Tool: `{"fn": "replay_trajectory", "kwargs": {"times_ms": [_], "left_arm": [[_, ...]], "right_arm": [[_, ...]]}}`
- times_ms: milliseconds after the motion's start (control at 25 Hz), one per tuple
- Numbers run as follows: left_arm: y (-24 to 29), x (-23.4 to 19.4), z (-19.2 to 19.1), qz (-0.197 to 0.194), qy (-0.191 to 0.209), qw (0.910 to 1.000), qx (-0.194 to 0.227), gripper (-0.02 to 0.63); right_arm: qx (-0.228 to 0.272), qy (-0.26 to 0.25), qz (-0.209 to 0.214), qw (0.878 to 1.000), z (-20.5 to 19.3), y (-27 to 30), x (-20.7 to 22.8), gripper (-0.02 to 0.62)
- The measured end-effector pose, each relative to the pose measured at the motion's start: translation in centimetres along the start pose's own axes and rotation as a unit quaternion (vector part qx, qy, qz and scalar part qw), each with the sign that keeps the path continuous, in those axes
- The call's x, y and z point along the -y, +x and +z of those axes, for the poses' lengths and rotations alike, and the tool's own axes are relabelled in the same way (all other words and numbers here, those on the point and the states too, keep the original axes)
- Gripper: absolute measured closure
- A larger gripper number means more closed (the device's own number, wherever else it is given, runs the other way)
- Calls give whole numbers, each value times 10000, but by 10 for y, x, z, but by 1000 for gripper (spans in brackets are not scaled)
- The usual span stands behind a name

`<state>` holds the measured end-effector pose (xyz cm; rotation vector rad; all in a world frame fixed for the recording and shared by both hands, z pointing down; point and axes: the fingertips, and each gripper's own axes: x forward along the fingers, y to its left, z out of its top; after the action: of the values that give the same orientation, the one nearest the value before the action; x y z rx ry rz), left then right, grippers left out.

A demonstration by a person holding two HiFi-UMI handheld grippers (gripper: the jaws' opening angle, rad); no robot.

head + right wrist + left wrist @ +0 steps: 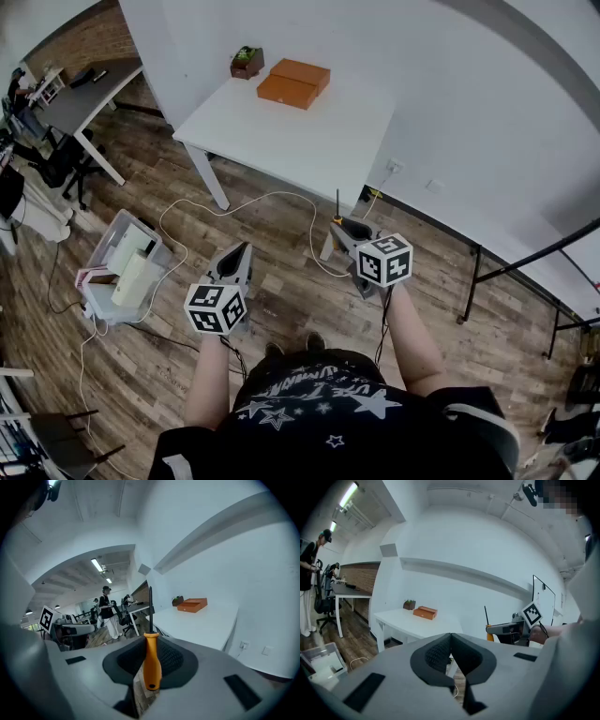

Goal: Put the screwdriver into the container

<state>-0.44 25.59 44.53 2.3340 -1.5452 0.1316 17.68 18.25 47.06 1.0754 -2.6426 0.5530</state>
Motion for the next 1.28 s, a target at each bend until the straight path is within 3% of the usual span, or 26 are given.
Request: {"fn": "replay_trajectory", "kwargs": {"times_ms": [880,1280], "left_arm": [[29,38,-18,264,-170,9995,-8,588],[33,23,-29,441,-308,9985,-81,586]], "right_arm": [[-60,-128,470,9988,-14,-19,36,508],[-285,-49,624,9976,-23,6,42,508]]}}
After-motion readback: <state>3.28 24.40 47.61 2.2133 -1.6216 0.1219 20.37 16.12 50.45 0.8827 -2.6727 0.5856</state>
